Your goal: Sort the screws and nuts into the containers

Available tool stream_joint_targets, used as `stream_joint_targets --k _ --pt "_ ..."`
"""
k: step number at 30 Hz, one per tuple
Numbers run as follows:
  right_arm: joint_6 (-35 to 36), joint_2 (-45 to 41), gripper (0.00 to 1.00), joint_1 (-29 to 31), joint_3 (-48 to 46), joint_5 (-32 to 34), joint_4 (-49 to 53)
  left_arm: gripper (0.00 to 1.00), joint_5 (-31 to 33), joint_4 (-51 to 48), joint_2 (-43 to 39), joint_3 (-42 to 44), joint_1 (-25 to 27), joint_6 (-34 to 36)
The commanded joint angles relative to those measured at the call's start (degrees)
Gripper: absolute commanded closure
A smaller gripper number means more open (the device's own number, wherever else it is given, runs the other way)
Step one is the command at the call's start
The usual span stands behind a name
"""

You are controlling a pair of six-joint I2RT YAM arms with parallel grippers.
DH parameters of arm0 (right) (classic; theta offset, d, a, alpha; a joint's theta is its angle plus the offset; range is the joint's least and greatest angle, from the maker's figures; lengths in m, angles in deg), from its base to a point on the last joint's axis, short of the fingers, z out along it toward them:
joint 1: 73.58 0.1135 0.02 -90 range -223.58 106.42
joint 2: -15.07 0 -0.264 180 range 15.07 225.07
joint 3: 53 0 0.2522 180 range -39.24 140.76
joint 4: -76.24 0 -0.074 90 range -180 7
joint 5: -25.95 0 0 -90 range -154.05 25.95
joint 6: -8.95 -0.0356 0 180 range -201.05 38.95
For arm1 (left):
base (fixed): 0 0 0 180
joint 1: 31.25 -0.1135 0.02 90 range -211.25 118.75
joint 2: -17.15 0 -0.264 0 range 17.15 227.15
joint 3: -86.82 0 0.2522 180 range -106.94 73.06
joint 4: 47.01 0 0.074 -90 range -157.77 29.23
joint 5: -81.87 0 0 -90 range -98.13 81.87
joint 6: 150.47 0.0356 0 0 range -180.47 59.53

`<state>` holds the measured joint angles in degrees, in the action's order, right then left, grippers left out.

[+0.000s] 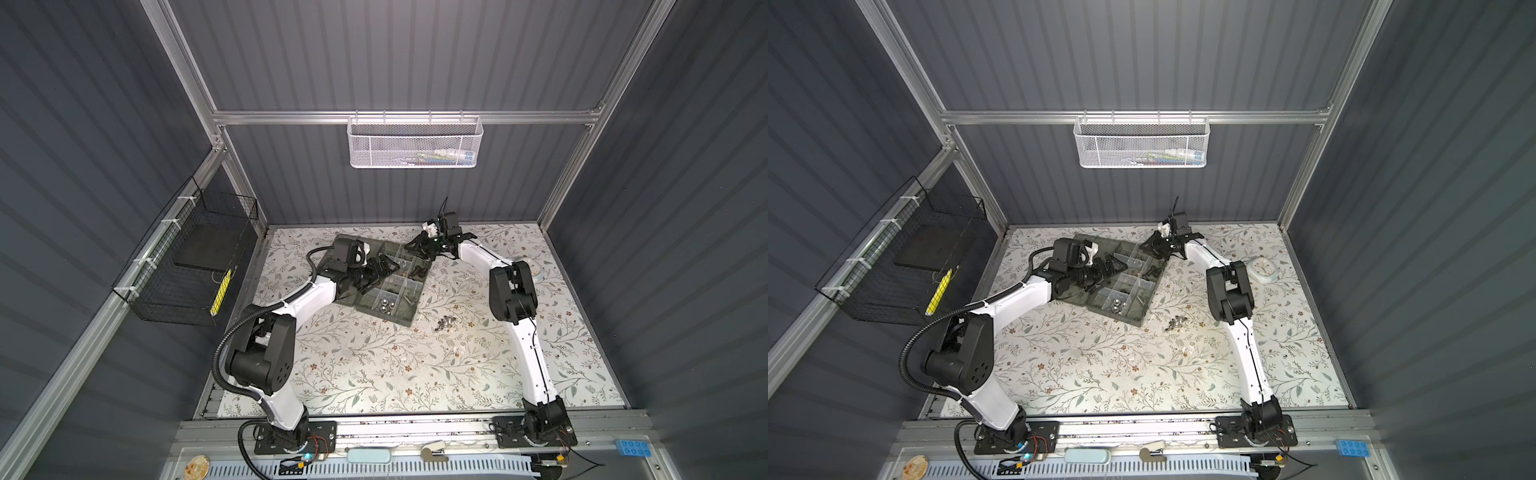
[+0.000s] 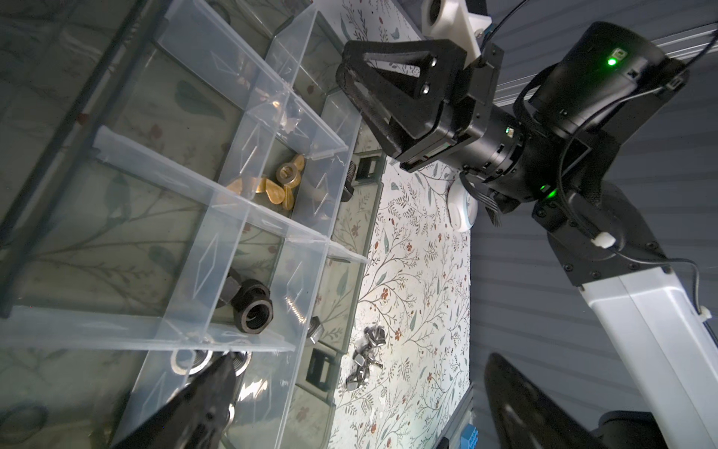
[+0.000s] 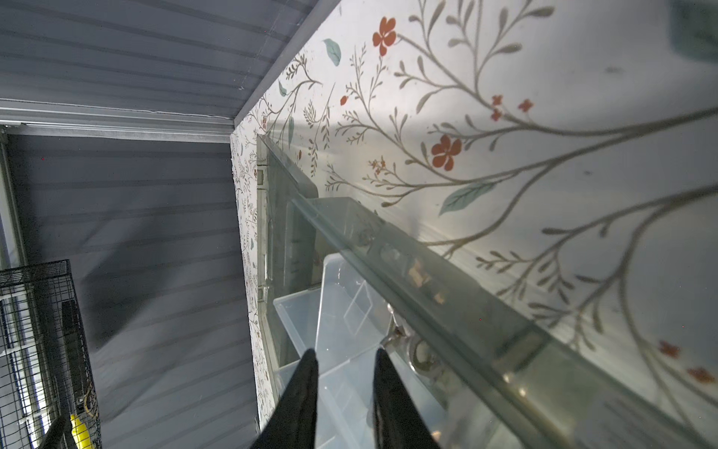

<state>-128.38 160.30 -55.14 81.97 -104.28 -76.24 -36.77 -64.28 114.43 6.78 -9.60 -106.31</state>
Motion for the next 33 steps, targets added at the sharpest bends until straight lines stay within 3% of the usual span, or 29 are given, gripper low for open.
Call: stream_joint_targets --k 1,9,18,28,33 --pt "1.94 -2.49 0.70 -0.07 0.78 1.95 3.30 0.00 -0.98 -0.96 -2.99 0.63 -0.29 0.49" --pt "4.21 -10.49 0.64 -0.17 -3.99 3.18 4.37 0.00 -0.25 -1.19 -7.03 2.94 0.03 -0.29" --pt "8.08 -24.52 0.52 -0.96 -19.53 6.41 3.13 0.00 1.32 -1.35 -9.38 4.19 3.54 -0.55" --pt "15.36 -40.27 0.34 -3.03 -38.12 12.49 7.09 0.00 2.91 2.94 -6.83 5.06 10.47 -2.72" --pt "18.38 -46.92 0.17 -3.23 -47.22 16.15 10.12 0.00 3.52 4.22 -6.99 5.80 12.31 -3.84"
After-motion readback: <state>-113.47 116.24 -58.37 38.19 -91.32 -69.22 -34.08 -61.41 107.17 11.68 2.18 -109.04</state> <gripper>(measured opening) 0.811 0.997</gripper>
